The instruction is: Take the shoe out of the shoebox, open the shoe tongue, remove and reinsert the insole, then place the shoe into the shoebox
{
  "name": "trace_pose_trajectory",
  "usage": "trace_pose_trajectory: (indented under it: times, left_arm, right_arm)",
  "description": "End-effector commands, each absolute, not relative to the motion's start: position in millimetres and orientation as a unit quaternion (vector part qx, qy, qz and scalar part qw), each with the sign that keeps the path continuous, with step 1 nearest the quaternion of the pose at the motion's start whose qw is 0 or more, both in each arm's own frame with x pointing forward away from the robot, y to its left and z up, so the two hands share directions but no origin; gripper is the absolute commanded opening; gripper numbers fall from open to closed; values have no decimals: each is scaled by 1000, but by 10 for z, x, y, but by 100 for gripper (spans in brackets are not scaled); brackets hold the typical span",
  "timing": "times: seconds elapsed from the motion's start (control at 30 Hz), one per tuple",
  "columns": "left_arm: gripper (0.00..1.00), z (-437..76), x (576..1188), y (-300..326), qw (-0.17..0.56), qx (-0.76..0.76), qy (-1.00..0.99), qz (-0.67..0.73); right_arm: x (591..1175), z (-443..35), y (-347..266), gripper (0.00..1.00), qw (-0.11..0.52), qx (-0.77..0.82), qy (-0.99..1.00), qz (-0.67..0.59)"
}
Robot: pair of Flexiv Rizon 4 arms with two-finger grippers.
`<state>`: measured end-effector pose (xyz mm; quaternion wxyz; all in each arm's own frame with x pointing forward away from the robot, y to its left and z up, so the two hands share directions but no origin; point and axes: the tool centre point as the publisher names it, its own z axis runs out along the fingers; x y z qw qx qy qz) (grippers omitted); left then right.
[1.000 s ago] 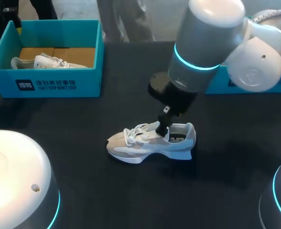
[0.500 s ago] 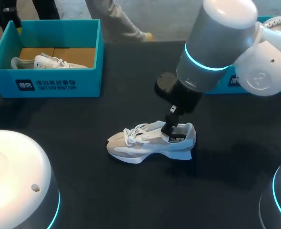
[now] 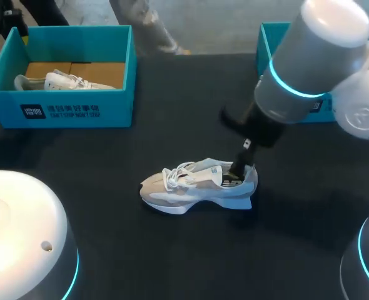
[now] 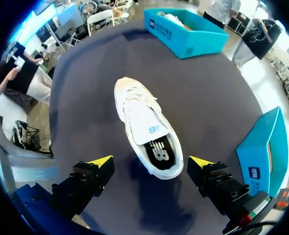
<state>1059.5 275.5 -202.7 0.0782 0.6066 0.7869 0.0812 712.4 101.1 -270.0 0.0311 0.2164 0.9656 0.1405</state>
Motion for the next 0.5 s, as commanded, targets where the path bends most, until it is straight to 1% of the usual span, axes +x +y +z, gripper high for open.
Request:
trace_pose_trajectory:
  times: [0.03,0.17,0.37,0.5]
  left_arm:
    - [100,-2022,10592,2754,77,607,787,82]
    - [100,-2022,10592,2754,77,607,787,82]
    - [100,-2022,10592,2754,77,607,787,82]
    - [100,-2022,10592,2754,77,607,787,82]
  right_arm:
    - [7127,-2738,813,100,55,180,954,233]
    - [7159,-2779,726,100,64,151,951,262]
    - [7209,-2829,647,100,73,120,929,343]
    - [7224,-2830,623,100,60,96,907,405]
